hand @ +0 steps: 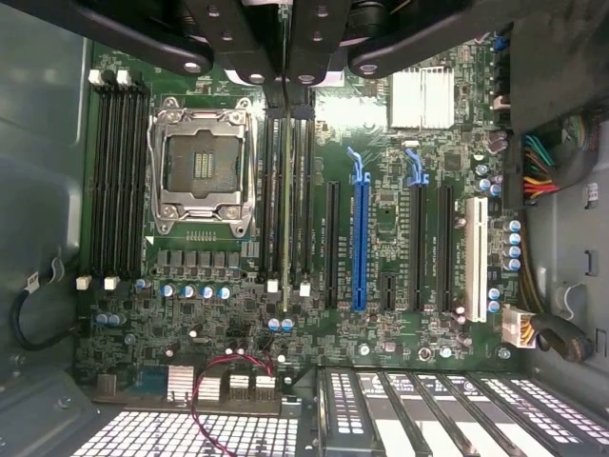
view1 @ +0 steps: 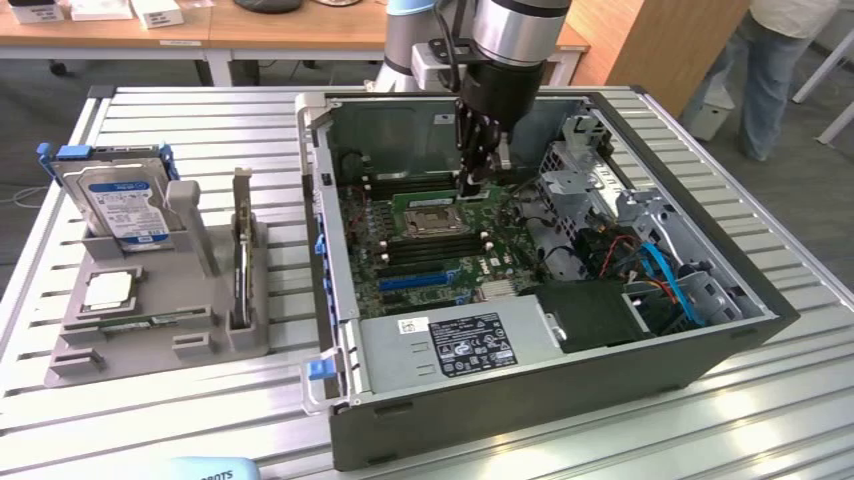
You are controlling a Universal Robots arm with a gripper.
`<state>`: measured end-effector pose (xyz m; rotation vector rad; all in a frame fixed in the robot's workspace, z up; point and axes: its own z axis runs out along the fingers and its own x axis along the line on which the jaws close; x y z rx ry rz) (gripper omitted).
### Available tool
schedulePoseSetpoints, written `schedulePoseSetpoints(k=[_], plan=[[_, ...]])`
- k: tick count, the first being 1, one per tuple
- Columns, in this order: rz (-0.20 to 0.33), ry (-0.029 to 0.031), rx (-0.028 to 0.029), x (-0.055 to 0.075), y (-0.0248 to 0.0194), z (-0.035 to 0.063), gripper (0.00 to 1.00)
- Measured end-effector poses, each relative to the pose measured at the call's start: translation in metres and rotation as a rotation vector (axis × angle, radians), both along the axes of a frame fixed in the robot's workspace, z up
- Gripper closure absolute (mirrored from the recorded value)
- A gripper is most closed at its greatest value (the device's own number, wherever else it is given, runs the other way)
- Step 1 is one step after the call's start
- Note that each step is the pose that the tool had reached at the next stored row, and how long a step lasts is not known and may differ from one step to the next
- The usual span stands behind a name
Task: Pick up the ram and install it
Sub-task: 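Insert the ram into the slot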
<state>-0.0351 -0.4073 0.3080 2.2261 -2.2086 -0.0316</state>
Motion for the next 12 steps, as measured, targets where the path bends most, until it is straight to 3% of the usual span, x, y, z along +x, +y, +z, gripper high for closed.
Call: schedulePoseSetpoints(k=[12], plan=[[0.0, 0.0001, 0.0023, 0.0, -0.0078, 0.0001, 0.88]])
